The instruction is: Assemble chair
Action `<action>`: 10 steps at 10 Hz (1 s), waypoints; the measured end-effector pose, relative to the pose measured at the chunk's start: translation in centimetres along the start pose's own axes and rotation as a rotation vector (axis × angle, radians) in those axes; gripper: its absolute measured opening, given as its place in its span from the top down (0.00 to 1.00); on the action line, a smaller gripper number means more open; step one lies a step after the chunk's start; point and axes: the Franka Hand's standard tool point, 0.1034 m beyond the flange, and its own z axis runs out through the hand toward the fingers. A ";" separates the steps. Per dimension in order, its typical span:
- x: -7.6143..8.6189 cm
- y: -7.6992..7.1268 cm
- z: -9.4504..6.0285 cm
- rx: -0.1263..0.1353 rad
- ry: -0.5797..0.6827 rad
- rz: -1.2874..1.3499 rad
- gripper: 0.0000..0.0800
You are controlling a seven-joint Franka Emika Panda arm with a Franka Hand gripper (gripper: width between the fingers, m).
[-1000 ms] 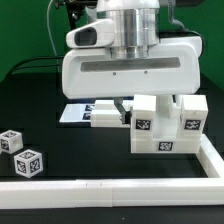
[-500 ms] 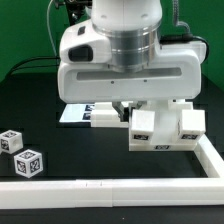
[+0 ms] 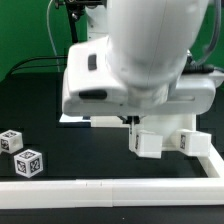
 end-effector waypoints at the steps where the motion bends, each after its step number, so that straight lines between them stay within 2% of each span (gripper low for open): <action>1: 0.4 0.0 -0.3 -0.001 0.027 0.000 0.96; 2: 0.2 0.0 -0.2 0.002 0.034 0.003 0.96; 3: -0.8 0.3 1.0 0.016 -0.024 0.052 0.96; 4: -0.3 0.5 1.7 0.016 -0.056 0.069 0.96; 7: -0.6 -0.7 3.0 0.018 -0.070 0.126 0.96; 10: -0.3 -1.6 3.6 0.018 -0.077 0.137 0.96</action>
Offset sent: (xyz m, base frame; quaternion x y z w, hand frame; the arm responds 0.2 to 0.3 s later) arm 0.0120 0.0131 -0.0131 0.0264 -0.0516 -0.0088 0.9983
